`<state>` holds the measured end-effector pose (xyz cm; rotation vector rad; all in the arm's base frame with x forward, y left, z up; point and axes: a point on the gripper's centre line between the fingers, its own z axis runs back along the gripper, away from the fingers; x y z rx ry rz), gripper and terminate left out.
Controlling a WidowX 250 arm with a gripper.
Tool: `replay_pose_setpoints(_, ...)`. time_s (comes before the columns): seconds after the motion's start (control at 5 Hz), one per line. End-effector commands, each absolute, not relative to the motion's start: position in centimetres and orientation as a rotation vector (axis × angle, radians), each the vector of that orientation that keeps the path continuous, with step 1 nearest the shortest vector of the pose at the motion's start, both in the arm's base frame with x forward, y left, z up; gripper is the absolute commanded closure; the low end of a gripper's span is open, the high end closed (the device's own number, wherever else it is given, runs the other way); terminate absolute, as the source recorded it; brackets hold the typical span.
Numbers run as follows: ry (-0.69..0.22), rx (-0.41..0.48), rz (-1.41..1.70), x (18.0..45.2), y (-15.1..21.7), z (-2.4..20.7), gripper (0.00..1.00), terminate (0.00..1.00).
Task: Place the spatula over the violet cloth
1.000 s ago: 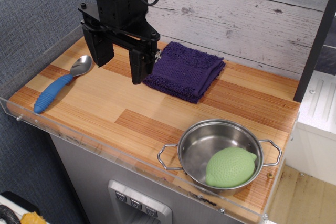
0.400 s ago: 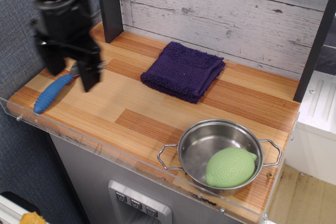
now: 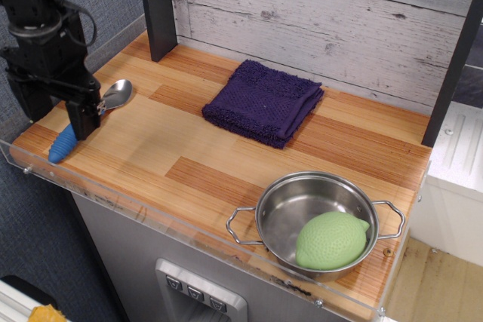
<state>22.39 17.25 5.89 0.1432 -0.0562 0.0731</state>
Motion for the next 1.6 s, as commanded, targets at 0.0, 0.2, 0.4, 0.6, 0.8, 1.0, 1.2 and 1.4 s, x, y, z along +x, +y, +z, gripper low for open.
replay_pose_setpoints(0.0, -0.071, 0.188, 0.131, 23.7, 19.9, 5.3, 0.0, 0.0)
replay_pose_setpoints(0.2, -0.054, 0.185, 0.157, 23.8, 20.8, 3.9, 0.0, 0.0)
replay_pose_setpoints(0.4, -0.035, 0.172, 0.175, 23.7, 21.1, 2.5, 0.0, 0.0)
replay_pose_setpoints(0.6, -0.019, 0.161, 0.181, 23.7, 21.0, 1.3, 0.0, 0.0)
replay_pose_setpoints(0.8, -0.018, 0.162, 0.199, 23.6, 20.7, 0.7, 1.0, 0.0)
replay_pose_setpoints(1.0, -0.036, 0.151, 0.209, 23.5, 20.4, 1.5, 1.0, 0.0)
replay_pose_setpoints(1.2, -0.065, 0.15, 0.223, 23.5, 20.3, 3.1, 1.0, 0.0)
replay_pose_setpoints(1.4, -0.093, 0.153, 0.222, 23.8, 19.6, 5.0, 1.0, 0.0)
